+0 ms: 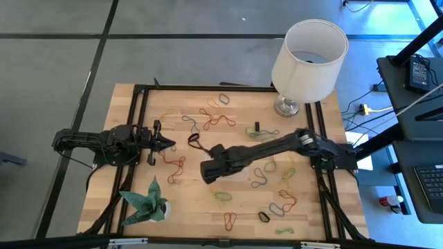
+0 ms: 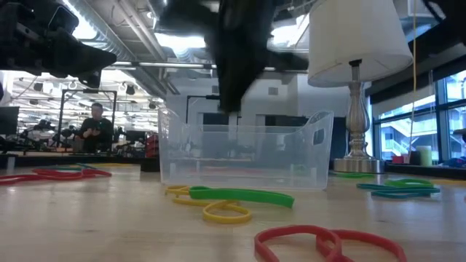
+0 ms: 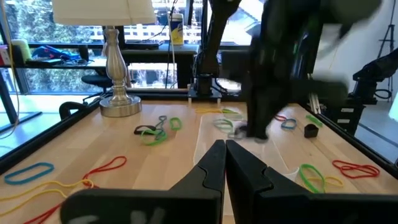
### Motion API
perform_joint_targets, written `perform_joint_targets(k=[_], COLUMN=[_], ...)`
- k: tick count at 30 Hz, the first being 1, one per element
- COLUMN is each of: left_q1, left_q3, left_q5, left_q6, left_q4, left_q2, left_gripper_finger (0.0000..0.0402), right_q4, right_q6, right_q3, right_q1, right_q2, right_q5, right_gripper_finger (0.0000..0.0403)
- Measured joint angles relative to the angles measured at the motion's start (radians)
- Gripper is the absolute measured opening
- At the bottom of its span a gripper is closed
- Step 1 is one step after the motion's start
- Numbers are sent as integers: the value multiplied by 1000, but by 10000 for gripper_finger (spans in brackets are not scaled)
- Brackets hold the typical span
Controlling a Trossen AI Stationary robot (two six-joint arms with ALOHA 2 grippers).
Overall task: Pick and place rubber bands into bin
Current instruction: Put the black rubber band into the transparent bin, then put the yellow rubber band into the transparent bin
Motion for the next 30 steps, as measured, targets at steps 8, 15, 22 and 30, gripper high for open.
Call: perform_joint_targets(k=[8,15,22,30], left_q1=[0,0,0,0], left_q3=[0,0,0,0], left_q5=[0,0,0,0], left_q6=[0,0,0,0], left_q4=[0,0,1,1], left_q2=[0,0,0,0], left_gripper_finger=[6,6,6,6], right_q4=[-9,-10,-15,-48], right_q6=[79,101,129,52], right_q3=[0,1,2,100], right_q1=[-36,-36,-36,-26], right_q2=[97,89,78,78], right_q5=[-99,-105,-118,-142], right_gripper_finger=[19,89,139,134])
